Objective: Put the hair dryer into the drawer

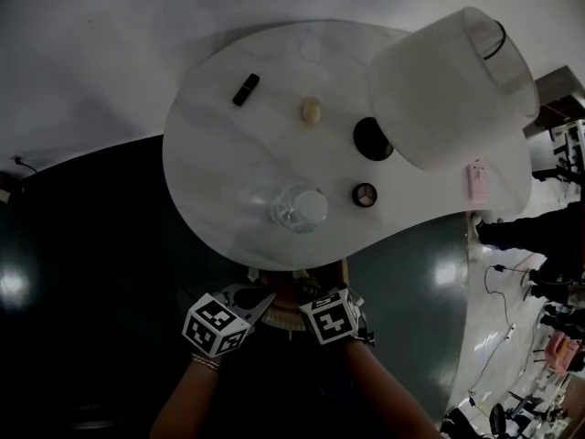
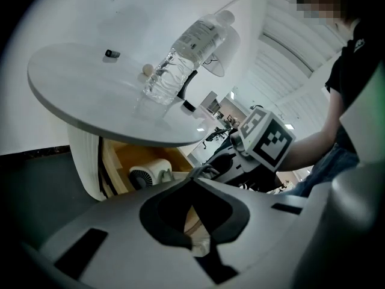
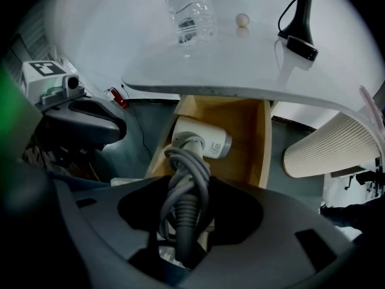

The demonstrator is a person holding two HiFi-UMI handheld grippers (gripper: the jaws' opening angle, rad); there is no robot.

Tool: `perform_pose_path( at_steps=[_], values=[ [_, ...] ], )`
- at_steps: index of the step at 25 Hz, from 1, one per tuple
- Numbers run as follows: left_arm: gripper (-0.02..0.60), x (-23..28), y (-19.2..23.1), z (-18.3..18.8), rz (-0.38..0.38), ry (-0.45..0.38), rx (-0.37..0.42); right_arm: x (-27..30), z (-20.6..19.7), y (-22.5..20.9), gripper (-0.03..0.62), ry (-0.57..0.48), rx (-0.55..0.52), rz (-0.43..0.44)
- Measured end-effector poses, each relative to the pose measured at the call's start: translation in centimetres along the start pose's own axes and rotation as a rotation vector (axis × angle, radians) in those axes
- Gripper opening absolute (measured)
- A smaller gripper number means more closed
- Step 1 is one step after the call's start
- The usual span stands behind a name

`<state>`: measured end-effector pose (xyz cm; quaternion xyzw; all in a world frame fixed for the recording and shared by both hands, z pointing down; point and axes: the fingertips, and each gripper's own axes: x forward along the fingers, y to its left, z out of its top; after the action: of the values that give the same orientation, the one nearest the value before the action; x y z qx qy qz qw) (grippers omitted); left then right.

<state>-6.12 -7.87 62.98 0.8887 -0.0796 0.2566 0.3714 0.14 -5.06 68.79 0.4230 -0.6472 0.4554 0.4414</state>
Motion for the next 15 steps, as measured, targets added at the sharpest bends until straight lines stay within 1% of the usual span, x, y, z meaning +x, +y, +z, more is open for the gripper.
perform_pose_path(
  at_steps=[4,8,12,15],
  values=[
    [0.008,0.4,0.0,-0.3,-0.007,0.001,-0.011,0.6,0.4,0.0,0.215,-0.003,0.012,-0.017],
    [0.008,0.4,0.9,-0.7,0.011,-0.006,-0.028,1.7,0.7,-0.2,0.215,0.003,0.015,-0.036],
    [0.008,0.3,1.4,-1.0,0.019,-0.009,-0.035,2.3,0.7,-0.5,0.215,0.031,-0.004,-0.070],
    [0.008,0.2,1.5,-1.2,0.019,-0.007,-0.038,2.8,0.7,-0.2,0.215,0.052,-0.017,-0.079]
  ],
)
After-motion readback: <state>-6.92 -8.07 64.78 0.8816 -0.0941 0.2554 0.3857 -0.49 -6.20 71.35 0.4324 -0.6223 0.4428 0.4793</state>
